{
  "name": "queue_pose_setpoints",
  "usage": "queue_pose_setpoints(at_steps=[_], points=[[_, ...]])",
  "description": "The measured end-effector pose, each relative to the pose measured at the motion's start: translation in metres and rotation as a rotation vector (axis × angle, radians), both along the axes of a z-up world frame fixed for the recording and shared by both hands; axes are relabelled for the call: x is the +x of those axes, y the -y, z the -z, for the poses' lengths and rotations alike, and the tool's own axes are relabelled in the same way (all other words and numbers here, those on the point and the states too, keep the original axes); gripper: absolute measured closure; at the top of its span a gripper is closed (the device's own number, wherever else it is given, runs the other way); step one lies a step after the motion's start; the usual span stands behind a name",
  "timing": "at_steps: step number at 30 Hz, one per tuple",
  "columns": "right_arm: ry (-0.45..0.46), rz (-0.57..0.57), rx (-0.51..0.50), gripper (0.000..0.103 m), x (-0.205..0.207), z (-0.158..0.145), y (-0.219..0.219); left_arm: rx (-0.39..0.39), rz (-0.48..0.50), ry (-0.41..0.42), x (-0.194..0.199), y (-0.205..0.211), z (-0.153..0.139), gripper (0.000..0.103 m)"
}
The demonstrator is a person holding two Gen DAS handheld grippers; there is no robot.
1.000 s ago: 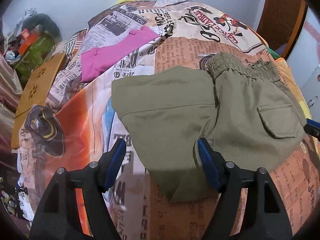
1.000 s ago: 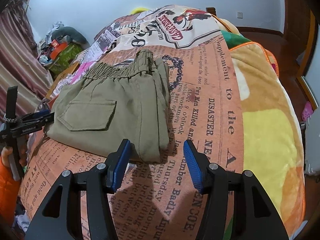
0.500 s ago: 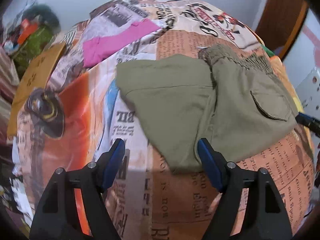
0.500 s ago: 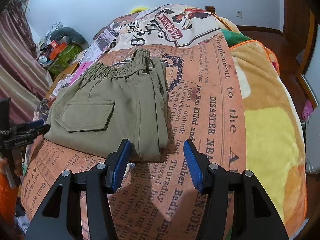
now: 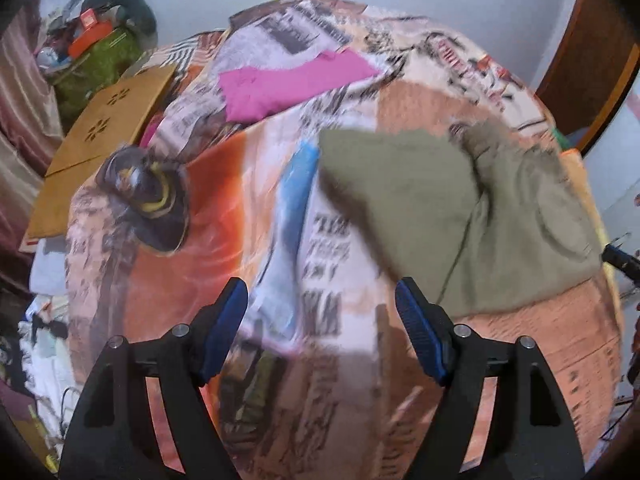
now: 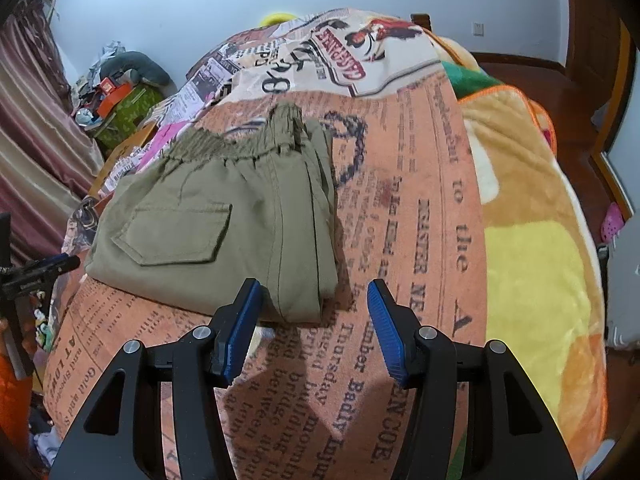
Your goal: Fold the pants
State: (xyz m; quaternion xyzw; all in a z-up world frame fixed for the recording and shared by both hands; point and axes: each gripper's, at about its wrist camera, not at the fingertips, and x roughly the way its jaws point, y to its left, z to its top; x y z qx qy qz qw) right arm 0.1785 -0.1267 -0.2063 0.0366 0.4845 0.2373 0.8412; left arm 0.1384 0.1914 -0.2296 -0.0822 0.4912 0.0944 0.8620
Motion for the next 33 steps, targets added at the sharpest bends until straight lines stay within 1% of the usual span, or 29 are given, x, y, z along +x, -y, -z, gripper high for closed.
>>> queue_pose_setpoints(at_steps=[3,5,8,9,13,16,19,23,24,25,26,29,31,32,33], points=[[0.037,-0.007,-0.023,0.052,0.008,-0.011,-0.001,-0.024,0.016,0.019,0.02,0.005,-0.004,0.027],[0.053,-0.009,-0.029,0.052,0.014,-0.016,0.0,-0.057,0.026,0.018,0.033,0.006,-0.001,0.027],[0.059,-0.012,-0.038,0.051,0.027,-0.016,-0.003,-0.087,0.033,-0.01,0.051,0.007,0.011,0.027],[0.055,-0.015,-0.04,0.048,0.03,-0.014,-0.004,-0.096,0.033,-0.02,0.054,0.006,0.015,0.027],[0.008,-0.043,-0.033,0.048,0.045,0.0,-0.013,-0.165,0.027,-0.065,0.067,0.003,0.035,0.027],[-0.029,-0.078,-0.036,0.048,0.057,0.013,-0.024,-0.207,0.025,-0.067,0.073,0.001,0.042,0.027],[-0.065,-0.104,-0.012,0.048,0.068,0.024,-0.031,-0.222,0.028,-0.061,0.079,0.0,0.045,0.027],[-0.091,-0.122,0.041,0.048,0.082,0.031,-0.037,-0.215,0.031,-0.054,0.086,0.0,0.047,0.027],[-0.093,-0.125,0.047,0.047,0.083,0.031,-0.039,-0.22,0.031,-0.051,0.088,-0.001,0.047,0.031],[-0.098,-0.129,0.052,0.047,0.084,0.032,-0.04,-0.233,0.034,-0.048,0.09,-0.001,0.049,0.037],[-0.099,-0.133,0.055,0.047,0.085,0.033,-0.042,-0.248,0.038,-0.046,0.092,-0.001,0.05,0.04],[-0.084,-0.145,0.049,0.054,0.086,0.033,-0.046,-0.249,0.046,-0.03,0.097,0.001,0.049,0.057],[-0.072,-0.144,0.041,0.063,0.087,0.032,-0.046,-0.222,0.054,-0.021,0.101,0.005,0.047,0.07],[-0.066,-0.141,0.042,0.065,0.085,0.031,-0.046,-0.207,0.059,-0.019,0.103,0.008,0.046,0.074],[-0.061,-0.138,0.04,0.071,0.086,0.031,-0.046,-0.2,0.061,-0.02,0.105,0.01,0.045,0.083]])
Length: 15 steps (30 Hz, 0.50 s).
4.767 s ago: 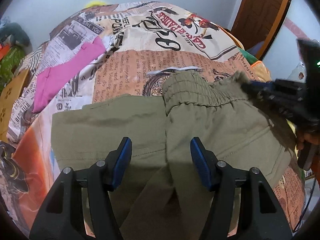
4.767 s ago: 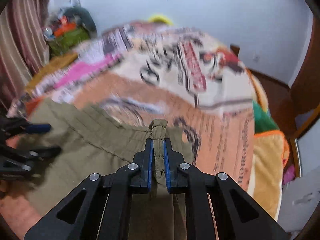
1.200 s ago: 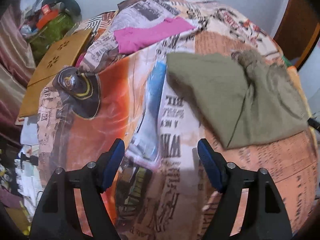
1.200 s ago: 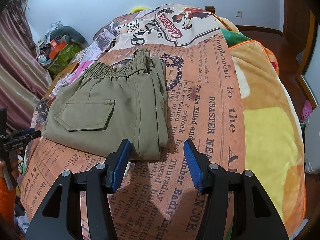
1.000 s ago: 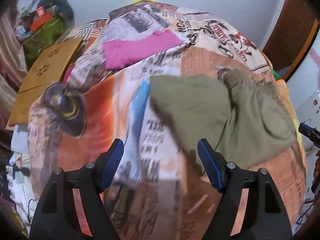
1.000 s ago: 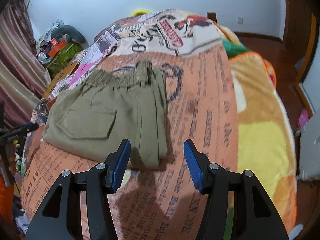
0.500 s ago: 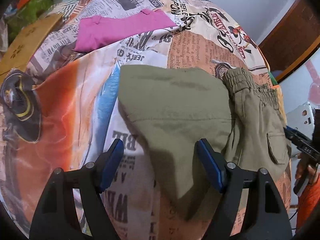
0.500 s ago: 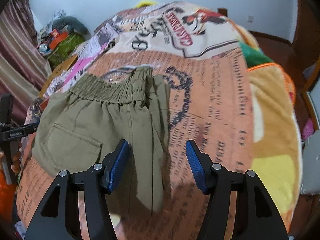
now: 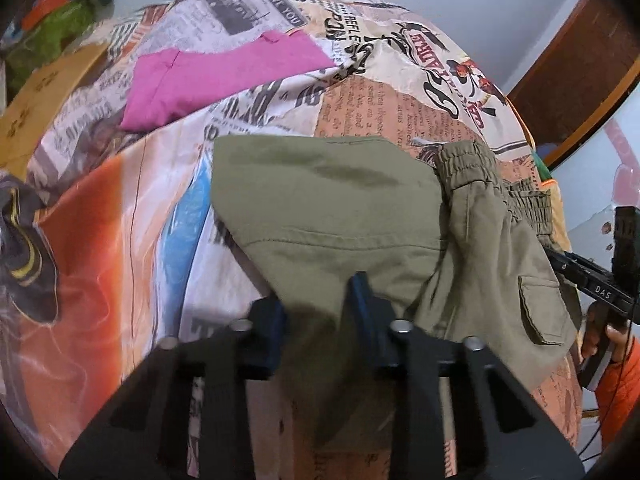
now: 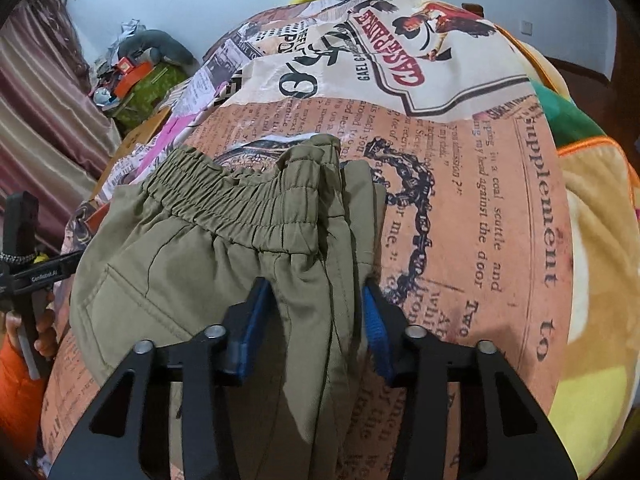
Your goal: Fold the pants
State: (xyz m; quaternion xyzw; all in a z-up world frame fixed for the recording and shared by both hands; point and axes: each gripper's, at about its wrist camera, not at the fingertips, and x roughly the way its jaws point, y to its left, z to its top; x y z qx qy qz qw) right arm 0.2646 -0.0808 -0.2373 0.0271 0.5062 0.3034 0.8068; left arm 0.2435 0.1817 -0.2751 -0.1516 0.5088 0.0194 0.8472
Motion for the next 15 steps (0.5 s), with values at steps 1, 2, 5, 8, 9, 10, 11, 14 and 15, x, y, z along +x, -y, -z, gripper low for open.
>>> queue_pose_setpoints(at_steps=[1,2,5,8,9,10,11,14,15], points=[[0.011,0.0,-0.008,0.076,-0.001,-0.001,-0.001,0.015,-0.003,-0.001,0.002,0.002,-0.001,0.09],[0.029,0.001,-0.022,0.077,-0.004,-0.003,-0.003,0.035,-0.007,-0.002,0.004,0.004,-0.002,0.091],[0.08,-0.002,-0.049,0.085,-0.007,-0.01,-0.007,0.081,-0.01,0.0,0.008,0.008,-0.007,0.095],[0.118,-0.008,-0.053,0.092,-0.009,-0.022,-0.01,0.137,0.008,0.0,0.007,0.014,-0.014,0.096],[0.127,-0.009,-0.057,0.093,-0.009,-0.025,-0.012,0.153,0.015,0.005,0.007,0.016,-0.018,0.097],[0.143,-0.012,-0.063,0.093,-0.01,-0.03,-0.013,0.166,0.02,0.014,0.005,0.017,-0.022,0.098],[0.16,-0.014,-0.068,0.093,-0.012,-0.035,-0.014,0.175,0.026,0.026,0.004,0.018,-0.028,0.098],[0.192,-0.016,-0.061,0.094,-0.014,-0.048,-0.016,0.186,0.041,0.064,-0.001,0.02,-0.045,0.098],[0.206,-0.018,-0.057,0.094,-0.016,-0.054,-0.017,0.19,0.044,0.074,-0.002,0.021,-0.049,0.099]])
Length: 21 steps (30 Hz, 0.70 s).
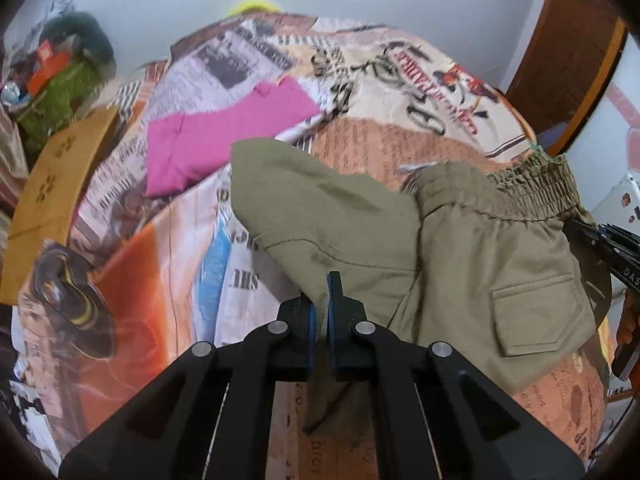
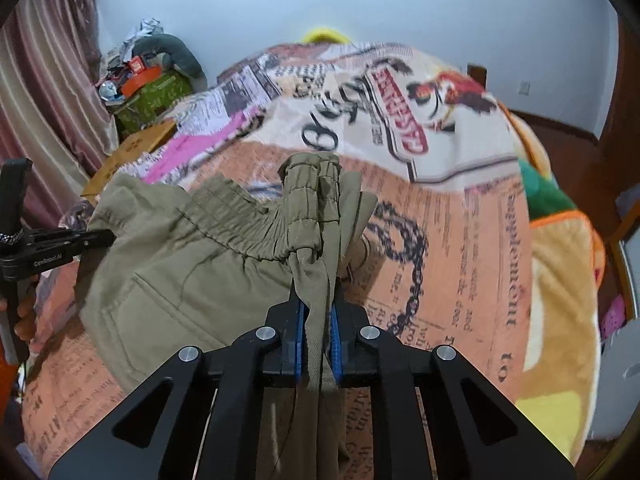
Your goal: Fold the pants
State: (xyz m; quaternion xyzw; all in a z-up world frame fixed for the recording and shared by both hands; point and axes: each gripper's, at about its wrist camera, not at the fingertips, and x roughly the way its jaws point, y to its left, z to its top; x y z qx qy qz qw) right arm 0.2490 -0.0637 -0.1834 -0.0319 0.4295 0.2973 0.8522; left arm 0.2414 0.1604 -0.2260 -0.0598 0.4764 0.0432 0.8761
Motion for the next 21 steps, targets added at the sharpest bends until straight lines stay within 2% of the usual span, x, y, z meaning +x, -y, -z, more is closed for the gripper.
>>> queue_pose_setpoints(at_steps=[7,16,18,21], points=[[0.096,-0.032,-0.008,0.094,-0.013,-0.037,-0.017,0.053,0.023,0.082,-0.01,0.008,-0.037,0.101],[0.187,-0.029,0.028,0.095,-0.004,-0.076,-0.043,0.134,-0.025,0.221,-0.021,-0.022,-0.092,0.103],[0.2,-0.037,0.025,0.095,-0.003,-0.081,-0.052,0.112,-0.035,0.239,-0.02,-0.036,-0.101,0.103],[0.19,-0.042,-0.011,0.095,0.007,-0.076,-0.066,0.053,-0.044,0.22,-0.015,-0.055,-0.099,0.103]])
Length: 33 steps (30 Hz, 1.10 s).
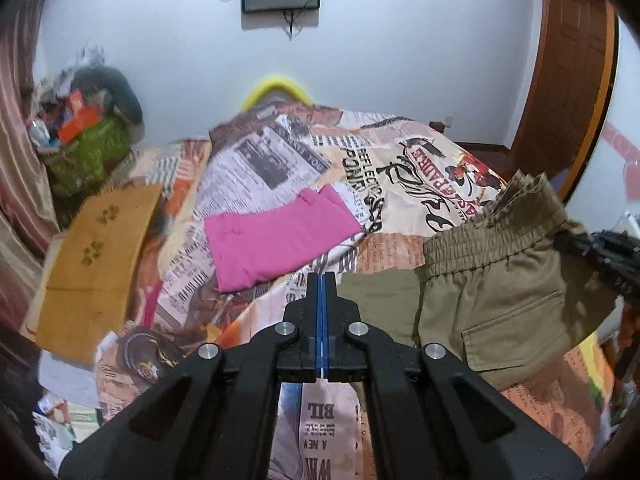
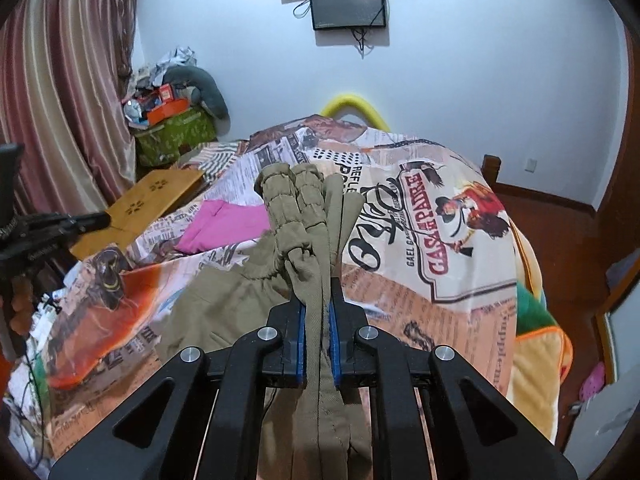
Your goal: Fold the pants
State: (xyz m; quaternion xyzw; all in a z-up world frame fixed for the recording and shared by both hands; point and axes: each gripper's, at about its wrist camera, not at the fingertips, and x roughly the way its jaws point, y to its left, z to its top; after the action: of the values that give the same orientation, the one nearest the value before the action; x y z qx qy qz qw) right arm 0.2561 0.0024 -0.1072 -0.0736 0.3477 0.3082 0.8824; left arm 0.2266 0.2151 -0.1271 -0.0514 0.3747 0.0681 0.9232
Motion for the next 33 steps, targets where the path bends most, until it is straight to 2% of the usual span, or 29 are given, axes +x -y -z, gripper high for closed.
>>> queue_pose_setpoints(at_steps=[2,3,5,7,9,15,19,23,26,28,29,33], points=[[-0.024,0.013,-0.019,0.095,0.008,0.011,-0.001,-0.057,-0.012,-0.026,0.004,-0.011,0.01,0.102],[-0.03,0.02,-0.023,0.095,0.01,0.014,0.002,-0.075,-0.015,-0.034,0.005,-0.013,0.014,0.098],[-0.053,0.047,-0.033,0.095,0.014,0.026,0.011,-0.118,-0.013,-0.073,0.01,-0.015,0.032,0.083],[-0.078,0.066,-0.029,0.095,0.017,0.032,0.02,-0.133,-0.016,-0.106,0.016,-0.012,0.048,0.057],[-0.099,0.075,-0.04,0.095,0.02,0.042,0.028,-0.142,-0.012,-0.131,0.021,-0.007,0.062,0.052],[-0.144,0.083,-0.049,0.095,0.026,0.064,0.04,-0.244,0.046,-0.263,0.048,0.01,0.108,0.052],[-0.168,0.081,-0.033,0.095,0.028,0.076,0.047,-0.249,0.018,-0.347,0.062,0.015,0.138,0.052],[-0.182,0.073,-0.021,0.095,0.029,0.085,0.052,-0.29,0.022,-0.372,0.069,0.018,0.157,0.052],[-0.194,0.08,-0.011,0.095,0.032,0.09,0.055,-0.32,0.039,-0.328,0.07,0.018,0.157,0.065],[-0.198,0.085,-0.004,0.095,0.033,0.093,0.057,-0.349,0.034,-0.317,0.072,0.016,0.158,0.083],[-0.203,0.088,0.002,0.095,0.033,0.094,0.058,-0.345,0.028,-0.312,0.072,0.016,0.159,0.088],[-0.205,0.097,0.008,0.095,0.032,0.095,0.059,-0.307,0.016,-0.291,0.07,0.02,0.153,0.097]])
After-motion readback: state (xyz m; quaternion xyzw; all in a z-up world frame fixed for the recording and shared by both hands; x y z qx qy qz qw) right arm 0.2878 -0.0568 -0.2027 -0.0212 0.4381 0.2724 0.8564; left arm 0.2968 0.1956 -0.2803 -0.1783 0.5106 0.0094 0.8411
